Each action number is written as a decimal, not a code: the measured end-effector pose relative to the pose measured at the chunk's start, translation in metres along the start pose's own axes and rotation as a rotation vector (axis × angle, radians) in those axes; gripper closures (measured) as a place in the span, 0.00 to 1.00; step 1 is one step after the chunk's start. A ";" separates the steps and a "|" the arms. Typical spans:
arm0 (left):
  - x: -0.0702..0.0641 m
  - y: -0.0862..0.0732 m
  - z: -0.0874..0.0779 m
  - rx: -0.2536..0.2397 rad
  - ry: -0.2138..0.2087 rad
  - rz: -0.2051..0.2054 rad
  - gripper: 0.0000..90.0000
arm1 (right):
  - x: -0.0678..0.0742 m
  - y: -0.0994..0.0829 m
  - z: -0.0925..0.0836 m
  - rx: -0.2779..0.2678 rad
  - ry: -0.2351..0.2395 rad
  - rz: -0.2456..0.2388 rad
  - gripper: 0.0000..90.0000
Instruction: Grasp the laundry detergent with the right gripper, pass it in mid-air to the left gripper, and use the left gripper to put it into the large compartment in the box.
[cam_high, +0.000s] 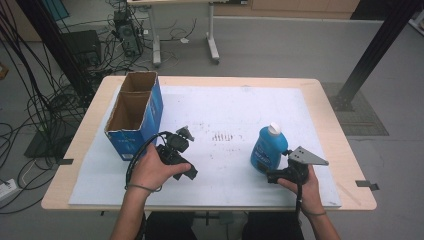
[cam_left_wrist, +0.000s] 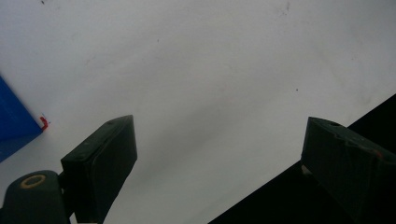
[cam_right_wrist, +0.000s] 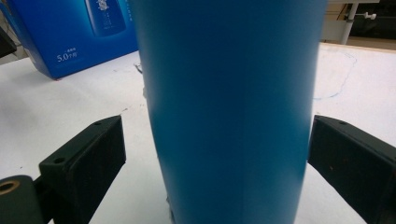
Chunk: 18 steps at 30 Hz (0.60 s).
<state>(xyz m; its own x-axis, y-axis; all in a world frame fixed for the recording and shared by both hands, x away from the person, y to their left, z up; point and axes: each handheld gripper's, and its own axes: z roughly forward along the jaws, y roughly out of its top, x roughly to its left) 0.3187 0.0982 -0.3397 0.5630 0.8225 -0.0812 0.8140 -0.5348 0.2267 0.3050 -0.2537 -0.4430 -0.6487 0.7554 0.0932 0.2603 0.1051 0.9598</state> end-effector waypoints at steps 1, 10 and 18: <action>0.001 0.000 0.000 0.002 -0.001 -0.002 0.12 | 0.000 0.000 0.001 0.001 0.001 -0.001 0.05; 0.003 0.000 0.003 0.010 -0.001 -0.005 0.12 | 0.000 0.002 0.010 -0.001 0.004 -0.013 0.05; 0.005 0.001 0.004 0.016 -0.004 -0.002 0.12 | -0.001 0.003 0.014 -0.004 0.005 -0.017 0.05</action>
<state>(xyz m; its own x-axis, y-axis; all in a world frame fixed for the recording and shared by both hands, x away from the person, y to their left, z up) 0.3226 0.1010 -0.3436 0.5615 0.8231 -0.0854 0.8175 -0.5357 0.2114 0.3163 -0.2452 -0.4437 -0.6562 0.7505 0.0785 0.2468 0.1151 0.9622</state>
